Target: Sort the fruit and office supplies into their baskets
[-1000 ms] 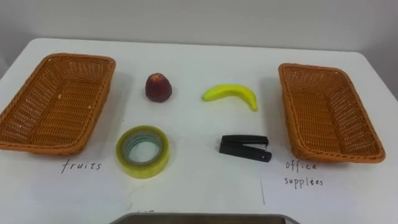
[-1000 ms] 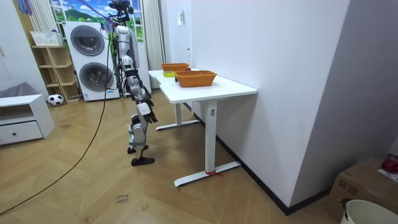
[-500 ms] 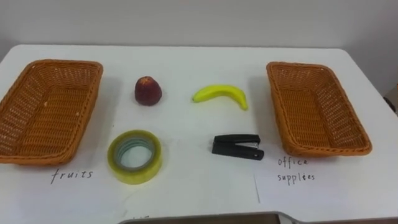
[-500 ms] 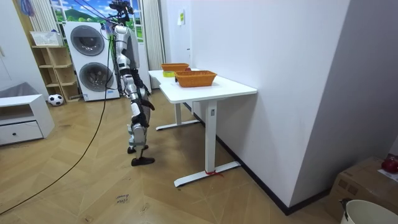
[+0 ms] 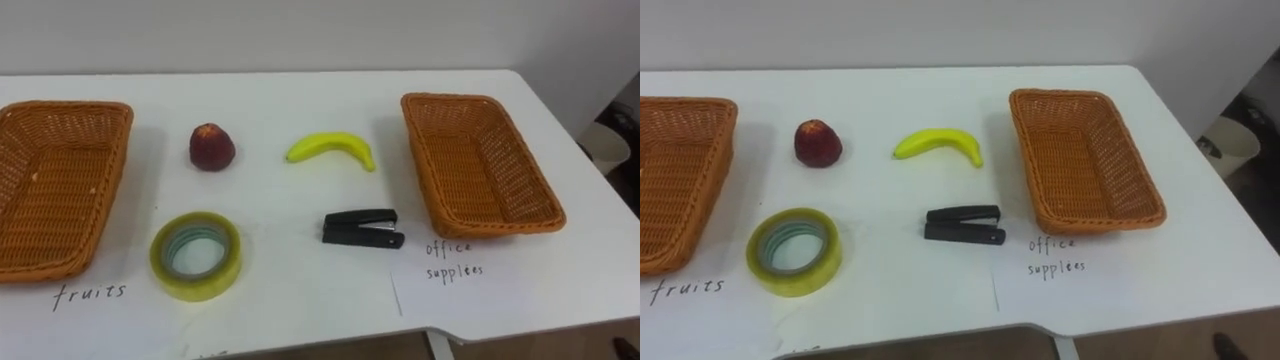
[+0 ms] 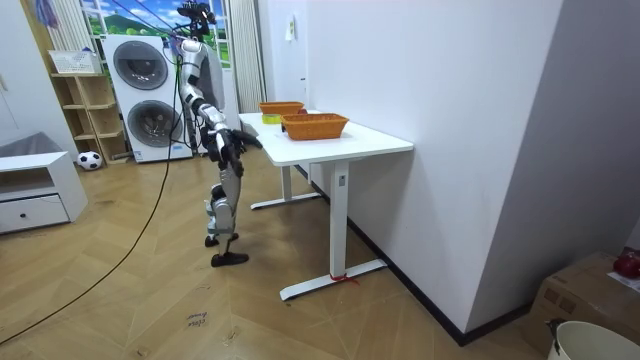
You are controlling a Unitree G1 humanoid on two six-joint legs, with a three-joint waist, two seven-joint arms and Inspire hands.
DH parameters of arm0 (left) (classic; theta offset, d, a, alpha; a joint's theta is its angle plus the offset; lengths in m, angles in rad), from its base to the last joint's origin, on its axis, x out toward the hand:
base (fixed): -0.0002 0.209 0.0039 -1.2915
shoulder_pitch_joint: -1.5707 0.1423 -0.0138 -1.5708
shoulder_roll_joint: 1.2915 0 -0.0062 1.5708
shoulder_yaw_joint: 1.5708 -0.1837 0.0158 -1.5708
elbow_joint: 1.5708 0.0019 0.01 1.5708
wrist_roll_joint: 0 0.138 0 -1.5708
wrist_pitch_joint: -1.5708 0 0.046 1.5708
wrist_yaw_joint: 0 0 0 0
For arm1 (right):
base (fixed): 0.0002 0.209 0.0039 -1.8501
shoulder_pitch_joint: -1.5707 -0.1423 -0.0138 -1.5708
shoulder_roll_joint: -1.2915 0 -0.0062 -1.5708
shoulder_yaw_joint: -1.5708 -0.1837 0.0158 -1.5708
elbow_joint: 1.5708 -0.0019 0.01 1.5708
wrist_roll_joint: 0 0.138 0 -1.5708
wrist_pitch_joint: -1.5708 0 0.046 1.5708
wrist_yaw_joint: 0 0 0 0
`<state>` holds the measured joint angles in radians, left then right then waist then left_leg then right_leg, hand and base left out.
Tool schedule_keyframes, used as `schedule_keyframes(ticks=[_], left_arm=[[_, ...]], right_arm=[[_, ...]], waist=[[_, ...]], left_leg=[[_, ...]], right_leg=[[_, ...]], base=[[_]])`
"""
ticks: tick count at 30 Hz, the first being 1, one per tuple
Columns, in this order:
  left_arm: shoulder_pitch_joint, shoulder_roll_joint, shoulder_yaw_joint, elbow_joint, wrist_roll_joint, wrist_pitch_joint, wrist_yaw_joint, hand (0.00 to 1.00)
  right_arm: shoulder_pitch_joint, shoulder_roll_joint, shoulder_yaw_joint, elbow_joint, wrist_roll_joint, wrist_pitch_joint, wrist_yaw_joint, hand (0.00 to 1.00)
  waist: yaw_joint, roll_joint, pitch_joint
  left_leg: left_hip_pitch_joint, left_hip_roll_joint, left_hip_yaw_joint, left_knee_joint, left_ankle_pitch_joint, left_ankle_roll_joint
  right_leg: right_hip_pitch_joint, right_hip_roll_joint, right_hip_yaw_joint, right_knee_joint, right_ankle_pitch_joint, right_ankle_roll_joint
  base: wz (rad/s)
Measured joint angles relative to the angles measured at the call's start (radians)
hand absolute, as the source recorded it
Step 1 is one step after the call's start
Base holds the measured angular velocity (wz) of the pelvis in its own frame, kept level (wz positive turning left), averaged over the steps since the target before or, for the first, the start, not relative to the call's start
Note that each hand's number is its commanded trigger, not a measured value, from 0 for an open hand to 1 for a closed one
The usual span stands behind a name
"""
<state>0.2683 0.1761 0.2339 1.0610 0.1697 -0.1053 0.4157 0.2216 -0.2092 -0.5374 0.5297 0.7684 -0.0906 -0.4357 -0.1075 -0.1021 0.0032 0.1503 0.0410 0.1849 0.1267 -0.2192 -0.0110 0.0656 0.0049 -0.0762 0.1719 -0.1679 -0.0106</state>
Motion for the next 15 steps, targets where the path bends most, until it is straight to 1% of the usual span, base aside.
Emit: schedule_keyframes(ticks=[1, 4, 5, 6, 7, 8, 10, 11, 12, 14, 15], left_arm=[[0.003, 0.0, -0.001, -0.003, 0.0, 0.006, 0.0, 0.0], [0.005, 0.0, -0.002, -0.004, -0.001, 0.02, 0.0, 0.0], [0.001, 0.0, -0.002, -0.011, -0.001, 0.027, 0.0, 0.0], [0.004, 0.0, -0.002, -0.02, 0.0, 0.033, 0.0, 0.0], [0.008, 0.0, -0.003, -0.021, 0.0, 0.034, 0.0, 0.0], [0.009, -0.002, -0.003, -0.023, 0.0, 0.036, 0.0, 0.0], [0.011, -0.004, -0.006, -0.037, 0.0, 0.041, 0.0, 0.0], [0.009, -0.004, -0.005, -0.036, -0.001, 0.042, 0.0, 0.0], [0.005, -0.004, -0.005, -0.034, -0.001, 0.044, 0.0, 0.0], [0.006, -0.006, -0.005, -0.033, 0.001, 0.05, -0.006, 0.0], [0.007, -0.007, -0.005, -0.033, 0.0, 0.055, -0.008, 0.0]], right_arm=[[-0.002, -0.012, 0.0, -0.05, 0.0, 0.0, -0.042, 0.0], [0.0, -0.024, -0.001, -0.166, -0.05, -0.003, -0.11, 0.0], [0.0, -0.029, -0.001, -0.23, -0.081, -0.005, -0.14, 0.0], [0.001, -0.03, -0.002, -0.291, -0.13, -0.007, -0.167, 0.0], [0.002, -0.03, -0.002, -0.315, -0.158, -0.011, -0.179, 0.0], [0.001, -0.031, -0.003, -0.351, -0.202, -0.02, -0.199, 0.0], [-0.009, -0.031, -0.005, -0.422, -0.265, -0.02, -0.247, 0.0], [-0.014, -0.032, -0.005, -0.437, -0.283, -0.02, -0.258, 0.0], [-0.022, -0.034, -0.005, -0.464, -0.331, -0.019, -0.27, 0.0], [-0.028, -0.034, -0.005, -0.526, -0.412, -0.018, -0.283, 0.0], [-0.033, -0.036, -0.005, -0.567, -0.453, -0.018, -0.284, 0.0]], waist=[[0.001, -0.001, -0.0004], [-0.001, -0.001, -0.0005], [-0.004, 0.0, -0.0029], [-0.003, 0.0, -0.0025], [-0.003, 0.003, -0.0025], [-0.003, 0.001, -0.0026], [0.004, 0.001, -0.0036], [0.005, 0.002, -0.003], [0.0, -0.004, -0.003], [0.004, -0.003, -0.0017], [0.002, -0.001, 0.0002]], left_leg=[[-0.001, 0.0, 0.001, -0.001, 0.0, 0.0], [-0.002, 0.0, 0.002, -0.001, 0.0, 0.0], [-0.005, 0.0, 0.003, -0.001, 0.0, 0.0], [-0.009, 0.0, 0.003, -0.001, 0.0, 0.0], [-0.01, 0.0, 0.003, -0.001, 0.0, 0.0], [-0.01, 0.001, 0.003, -0.001, 0.0, 0.0], [-0.014, 0.001, 0.003, -0.001, 0.0, 0.0], [-0.016, 0.0, 0.003, -0.001, 0.0, 0.0], [-0.017, 0.0, 0.005, 0.0, 0.0, 0.0], [-0.017, 0.0, 0.007, 0.0, 0.0, 0.0], [-0.019, 0.0, 0.007, 0.001, 0.0, 0.0]], right_leg=[[0.001, 0.0, 0.0, 0.002, 0.0, 0.0], [-0.002, 0.0, 0.0, 0.001, 0.0, 0.0], [-0.009, 0.0, 0.0, 0.001, 0.0, 0.0], [-0.013, 0.0, 0.0, 0.001, 0.0, 0.0], [-0.012, 0.001, 0.0, 0.001, 0.0, 0.0], [-0.012, 0.001, 0.0, 0.001, 0.0, 0.0], [-0.012, 0.001, 0.001, 0.004, 0.0, 0.0], [-0.014, 0.0, 0.001, 0.005, 0.0, 0.0], [-0.015, -0.001, 0.001, 0.007, 0.0, 0.0], [-0.016, -0.001, 0.001, 0.008, -0.001, 0.001], [-0.016, -0.001, 0.0, 0.007, -0.001, 0.001]], base=[[0.0], [0.0], [0.0], [0.0], [0.0], [0.0], [0.0], [0.0], [0.0], [0.0], [0.0]])
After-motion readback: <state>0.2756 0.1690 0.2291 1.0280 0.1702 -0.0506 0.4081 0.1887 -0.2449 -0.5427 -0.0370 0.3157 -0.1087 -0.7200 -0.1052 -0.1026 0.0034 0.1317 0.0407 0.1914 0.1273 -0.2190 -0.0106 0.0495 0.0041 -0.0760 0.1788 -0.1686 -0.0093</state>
